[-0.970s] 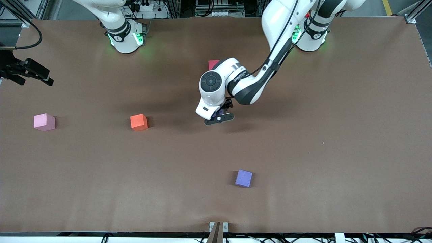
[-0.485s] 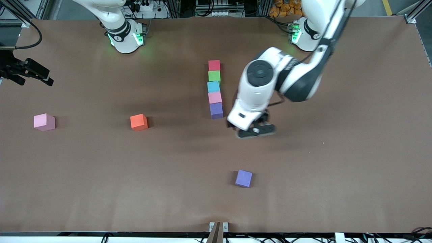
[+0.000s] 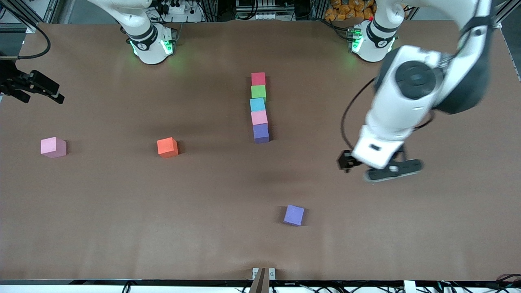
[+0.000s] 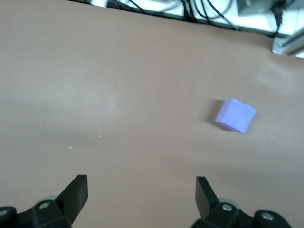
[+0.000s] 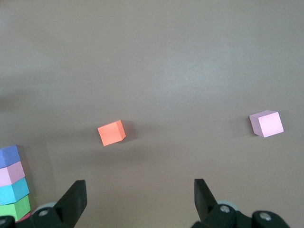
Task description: Arrange blocks into number 1
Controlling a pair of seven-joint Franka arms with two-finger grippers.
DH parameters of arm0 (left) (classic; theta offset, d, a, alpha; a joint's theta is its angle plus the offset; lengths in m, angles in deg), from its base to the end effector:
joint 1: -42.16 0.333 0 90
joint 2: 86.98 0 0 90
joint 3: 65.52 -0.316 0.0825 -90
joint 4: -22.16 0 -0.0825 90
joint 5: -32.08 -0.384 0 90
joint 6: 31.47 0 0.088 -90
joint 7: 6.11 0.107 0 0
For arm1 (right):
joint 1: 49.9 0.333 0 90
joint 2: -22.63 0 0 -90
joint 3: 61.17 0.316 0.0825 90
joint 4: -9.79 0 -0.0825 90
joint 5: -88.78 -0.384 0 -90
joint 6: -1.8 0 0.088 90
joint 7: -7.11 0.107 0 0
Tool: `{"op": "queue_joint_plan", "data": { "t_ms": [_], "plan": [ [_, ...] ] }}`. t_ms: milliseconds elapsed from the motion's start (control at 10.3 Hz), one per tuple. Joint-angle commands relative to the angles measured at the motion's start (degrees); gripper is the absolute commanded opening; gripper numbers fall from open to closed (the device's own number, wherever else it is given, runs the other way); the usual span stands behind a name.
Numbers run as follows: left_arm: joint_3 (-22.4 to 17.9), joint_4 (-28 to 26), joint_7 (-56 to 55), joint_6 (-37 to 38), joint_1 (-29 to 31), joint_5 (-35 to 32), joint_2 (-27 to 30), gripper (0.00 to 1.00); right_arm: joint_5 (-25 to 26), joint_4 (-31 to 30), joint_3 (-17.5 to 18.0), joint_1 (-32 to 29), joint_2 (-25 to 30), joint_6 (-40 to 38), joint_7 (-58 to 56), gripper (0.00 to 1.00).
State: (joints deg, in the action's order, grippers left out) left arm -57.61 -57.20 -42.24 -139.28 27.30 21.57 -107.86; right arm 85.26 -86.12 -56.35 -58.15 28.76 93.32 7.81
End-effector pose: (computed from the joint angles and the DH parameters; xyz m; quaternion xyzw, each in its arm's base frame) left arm 0.6410 -0.2376 0.5198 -0.9906 -0.1000 -0.0907 0.0232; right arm 0.5229 -0.0224 0.6356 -0.9989 0.0365 -0.0156 0.0259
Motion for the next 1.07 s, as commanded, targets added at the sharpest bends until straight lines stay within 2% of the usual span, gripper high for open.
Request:
{"op": "queue_joint_plan", "data": {
  "t_ms": [0,194,485,582,679,873,970],
  "plan": [
    [0.9,-1.9,5.2,1.6,4.5,-0.4,4.7,1.0,-0.3,0.4,0.2,-0.4,0.0,-0.3,-0.1,1.0],
    [1.1,-1.9,14.8,1.6,9.8,4.0,7.8,1.0,-0.3,0.4,0.2,-0.4,0.0,-0.2,-0.1,1.0],
    [1.0,-2.1,22.5,4.7,15.1,6.4,12.4,1.0,-0.4,0.4,0.1,-0.5,0.1,0.0,-0.1,1.0],
    [0.5,-2.6,26.6,5.8,17.0,9.8,14.5,1.0,-0.4,0.4,0.1,-0.5,0.1,0.0,0.1,1.0],
    [-0.6,-3.4,29.9,7.3,18.6,12.9,16.8,1.0,-0.4,0.1,0.1,-0.5,0.3,-0.2,0.3,1.0],
    [-7.4,-3.3,30.6,9.8,16.3,16.3,19.9,1.0,-0.4,-0.1,0.1,-0.4,0.6,-0.6,0.4,1.0],
    [-8.9,-3.2,32.2,10.9,16.0,16.4,21.0,1.0,-0.4,-0.1,0.1,-0.4,0.7,-0.9,0.4,1.0]
  ]
}}
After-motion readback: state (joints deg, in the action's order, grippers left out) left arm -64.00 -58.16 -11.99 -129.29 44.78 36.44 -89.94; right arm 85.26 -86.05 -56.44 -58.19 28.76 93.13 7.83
